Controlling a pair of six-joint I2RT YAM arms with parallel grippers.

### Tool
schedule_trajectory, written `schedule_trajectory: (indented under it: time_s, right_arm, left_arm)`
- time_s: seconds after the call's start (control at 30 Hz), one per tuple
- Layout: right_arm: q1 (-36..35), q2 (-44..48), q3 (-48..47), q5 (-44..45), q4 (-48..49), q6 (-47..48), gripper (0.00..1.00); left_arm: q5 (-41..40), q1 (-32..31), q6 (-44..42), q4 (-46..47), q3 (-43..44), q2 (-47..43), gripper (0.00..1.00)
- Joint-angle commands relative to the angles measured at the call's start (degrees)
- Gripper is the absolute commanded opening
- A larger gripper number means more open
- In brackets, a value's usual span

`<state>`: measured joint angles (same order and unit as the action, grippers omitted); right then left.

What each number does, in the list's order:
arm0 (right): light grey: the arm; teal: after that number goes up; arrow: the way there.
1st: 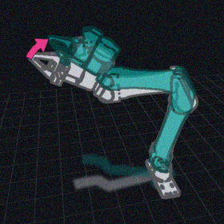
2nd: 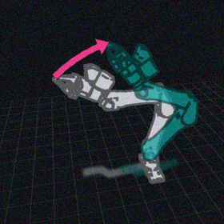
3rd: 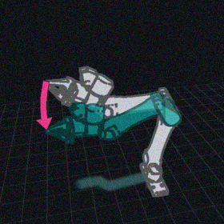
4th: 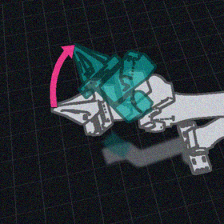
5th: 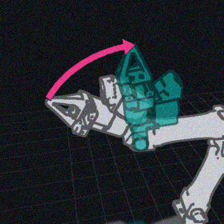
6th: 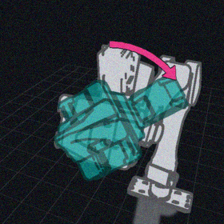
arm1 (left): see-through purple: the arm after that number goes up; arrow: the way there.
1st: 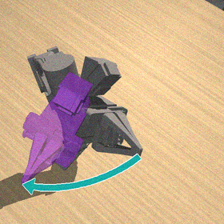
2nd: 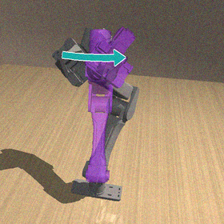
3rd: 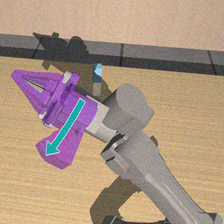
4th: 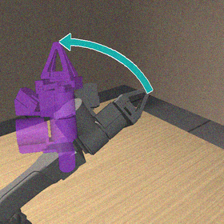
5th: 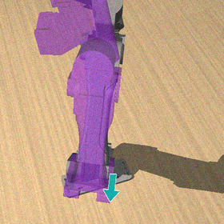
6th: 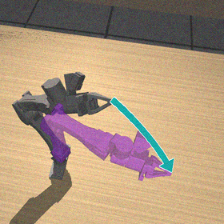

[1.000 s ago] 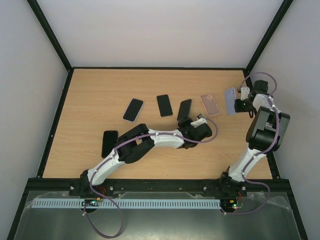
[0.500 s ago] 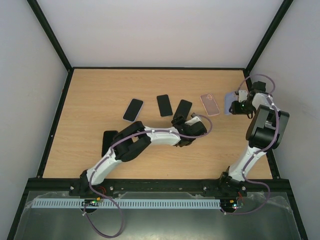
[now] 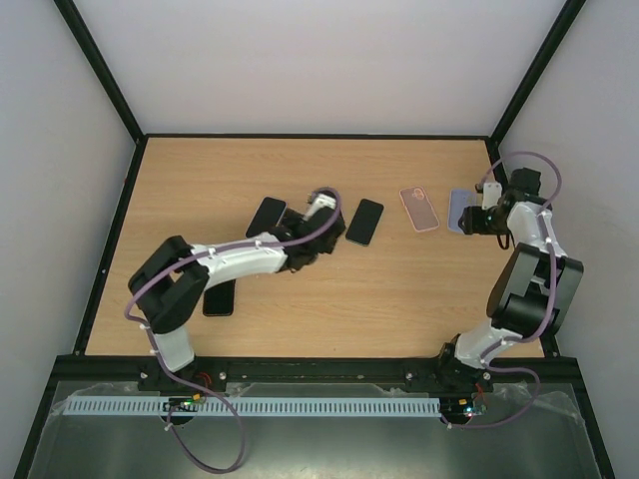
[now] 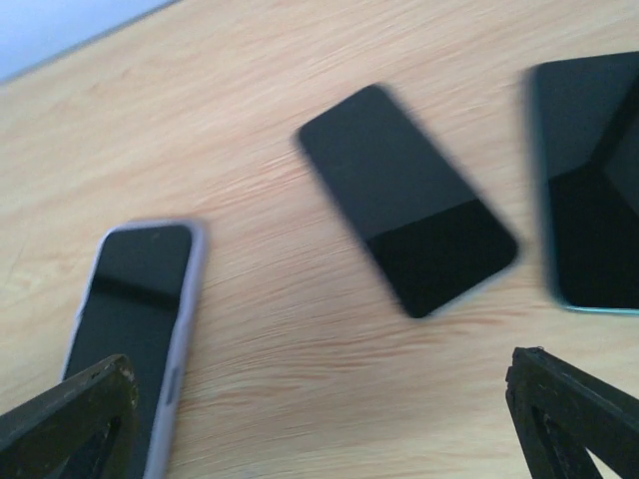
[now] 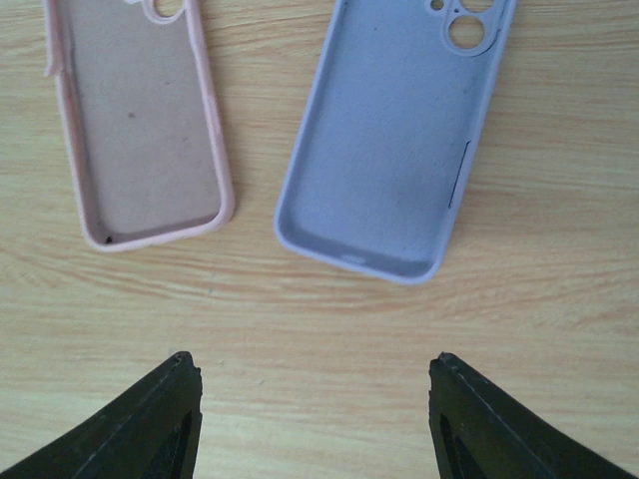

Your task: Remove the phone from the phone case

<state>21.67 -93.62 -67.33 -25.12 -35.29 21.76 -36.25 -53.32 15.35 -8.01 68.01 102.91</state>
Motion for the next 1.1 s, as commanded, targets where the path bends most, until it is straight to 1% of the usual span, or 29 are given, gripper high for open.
schedule_trajectory:
  time_s: [0.0, 0.1, 0.17, 0.27, 0.33, 0.37, 0.4, 0.47, 0.6, 0.73, 0.97, 1.07]
  right_arm:
    - [-2.2, 7.2, 3.0, -3.5, -2.5, -1.3, 0.60]
    - [-6.8, 15.0, 5.7, -7.8, -3.6, -1.7, 0.59]
    - [-9.6, 20.2, 8.5, -11.2, -1.8, -2.8, 0.62]
    - [-10.7, 27.1, 13.4, -20.1, 1.1, -3.6, 0.73]
    - [-10.7, 30.4, 16.1, -23.9, 3.4, -4.2, 0.83]
    - [-10.7, 31.8, 18.0, -25.1, 4.8, -4.3, 0.87]
    - [-10.7, 33.2, 19.8, -25.7, 6.4, -4.6, 0.93]
    - [-10.7, 35.1, 22.1, -25.7, 8.6, -4.8, 1.00]
    - [-10.7, 36.1, 23.0, -28.1, 6.7, -3.7, 1.00]
    - [-10.7, 35.7, 23.4, -30.8, 2.5, 0.6, 0.99]
    - [-10.7, 36.4, 23.6, -31.8, 1.8, 1.7, 0.98]
    - [-10.7, 36.8, 23.6, -31.9, 1.6, 2.2, 0.98]
  left_arm:
    - [6.0, 8.0, 7.2, -1.3, -4.7, -2.0, 1.00]
    - [7.9, 13.2, 8.2, -2.5, -5.0, -1.4, 1.00]
    - [9.6, 16.5, 8.2, -3.1, -4.6, -0.4, 1.00]
    - [13.3, 20.6, 7.4, -4.5, -2.6, 2.1, 1.00]
    - [15.6, 22.9, 6.2, -5.8, -0.6, 4.0, 1.00]
    - [16.8, 23.8, 5.6, -6.5, 0.3, 5.0, 1.00]
    - [18.3, 24.7, 4.8, -7.1, 1.3, 5.9, 1.00]
    - [21.3, 26.3, 3.4, -8.6, 3.5, 8.1, 1.00]
    - [22.3, 28.5, 1.7, -11.0, 6.5, 10.6, 1.00]
    - [27.3, 30.5, -0.9, -13.5, 9.7, 14.0, 1.00]
    - [33.1, 30.9, -4.0, -17.3, 13.7, 18.2, 1.00]
    - [33.5, 30.8, -4.3, -18.6, 14.2, 18.8, 0.95]
